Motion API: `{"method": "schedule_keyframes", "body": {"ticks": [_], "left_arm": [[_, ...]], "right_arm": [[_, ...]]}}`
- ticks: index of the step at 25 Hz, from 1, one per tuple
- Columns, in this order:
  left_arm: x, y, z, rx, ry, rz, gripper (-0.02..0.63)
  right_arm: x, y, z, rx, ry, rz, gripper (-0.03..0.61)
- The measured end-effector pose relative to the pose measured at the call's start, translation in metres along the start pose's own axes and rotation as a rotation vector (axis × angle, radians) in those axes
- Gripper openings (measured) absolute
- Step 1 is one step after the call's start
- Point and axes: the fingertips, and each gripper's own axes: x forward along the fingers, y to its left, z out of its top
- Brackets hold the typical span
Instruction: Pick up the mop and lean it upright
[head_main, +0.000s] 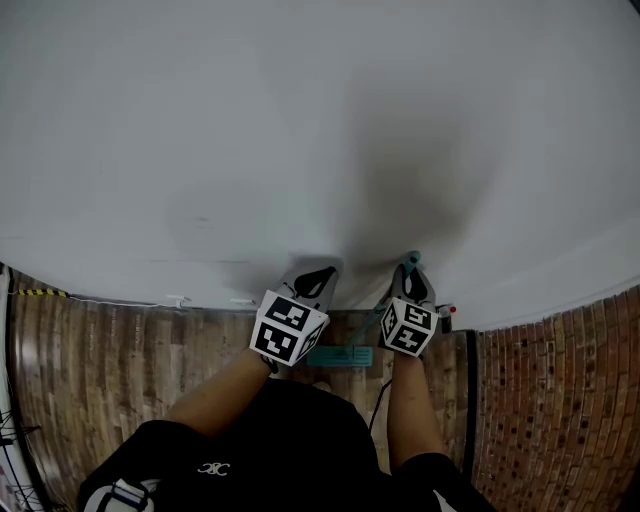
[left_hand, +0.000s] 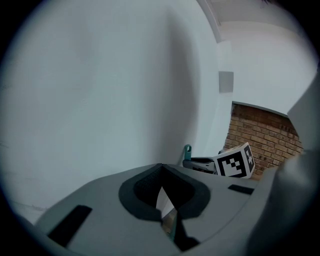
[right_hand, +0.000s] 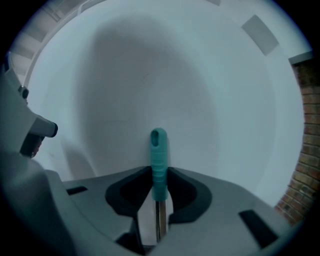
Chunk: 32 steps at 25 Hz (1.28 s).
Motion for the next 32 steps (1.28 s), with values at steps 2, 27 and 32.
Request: {"method": "schedule_keyframes", "body": {"ticks": [2,27,32], "left_arm": [[0.003,-0.003,0.002,0.003,-0.001,-0.015,-0.006],[0.062,-0.114,0.038,0.124,-0.015,-0.392,-0.006],[0.068,-0.122,0.049,0.136,-0.022,-0.425,-0.006]], "right_arm": [[-0.001,0.000,0.003,-0.011,0.007,0.016,0.109],[-0.148,-0.034,0.043,0.125,-0.159,-0.216,0.012],[-0.158,-0.041,0.047,0.148,-0.176,-0.260,0.012]]}}
